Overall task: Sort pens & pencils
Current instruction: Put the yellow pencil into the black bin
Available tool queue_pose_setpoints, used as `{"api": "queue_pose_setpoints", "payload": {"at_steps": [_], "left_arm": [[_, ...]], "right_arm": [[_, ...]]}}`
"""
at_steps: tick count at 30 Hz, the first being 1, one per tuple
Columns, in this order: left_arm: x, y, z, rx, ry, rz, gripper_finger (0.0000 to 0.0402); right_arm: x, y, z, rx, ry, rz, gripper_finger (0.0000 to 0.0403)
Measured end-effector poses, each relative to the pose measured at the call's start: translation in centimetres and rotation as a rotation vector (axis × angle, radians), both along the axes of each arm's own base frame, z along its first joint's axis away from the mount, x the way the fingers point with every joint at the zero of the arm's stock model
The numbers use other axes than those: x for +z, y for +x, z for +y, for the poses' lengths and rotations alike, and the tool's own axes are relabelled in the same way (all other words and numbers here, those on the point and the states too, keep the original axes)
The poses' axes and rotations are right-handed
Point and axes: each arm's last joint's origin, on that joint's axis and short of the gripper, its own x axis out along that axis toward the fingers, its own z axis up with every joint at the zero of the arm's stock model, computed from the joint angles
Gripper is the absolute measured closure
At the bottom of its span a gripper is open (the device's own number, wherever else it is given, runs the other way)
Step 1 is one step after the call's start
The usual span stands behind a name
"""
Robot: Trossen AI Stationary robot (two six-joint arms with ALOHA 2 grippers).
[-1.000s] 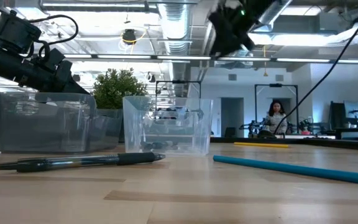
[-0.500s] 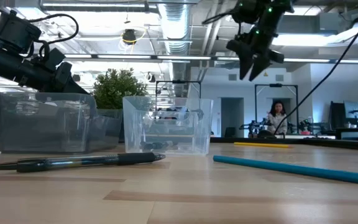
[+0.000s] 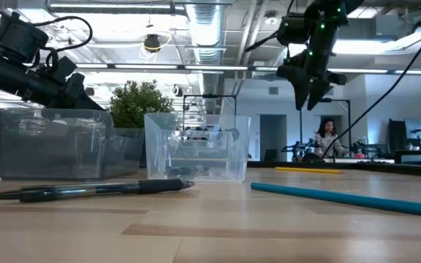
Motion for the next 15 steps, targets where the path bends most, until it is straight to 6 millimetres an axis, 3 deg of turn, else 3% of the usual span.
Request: {"api": "queue_pose_setpoints", "payload": {"at_steps": [7,15], "left_arm": [[0.0,0.0,0.0,0.000,0.000,0.000,0.0267],[0.0,0.0,0.0,0.000,0.000,0.000,0.0267]], "right_arm": [[-1.5,-0.2,0.1,-0.001,0.013,0.019,0.0198],[-1.7,-0.2,0.1,-0.027,0.019,-0.005,0.0198]]}}
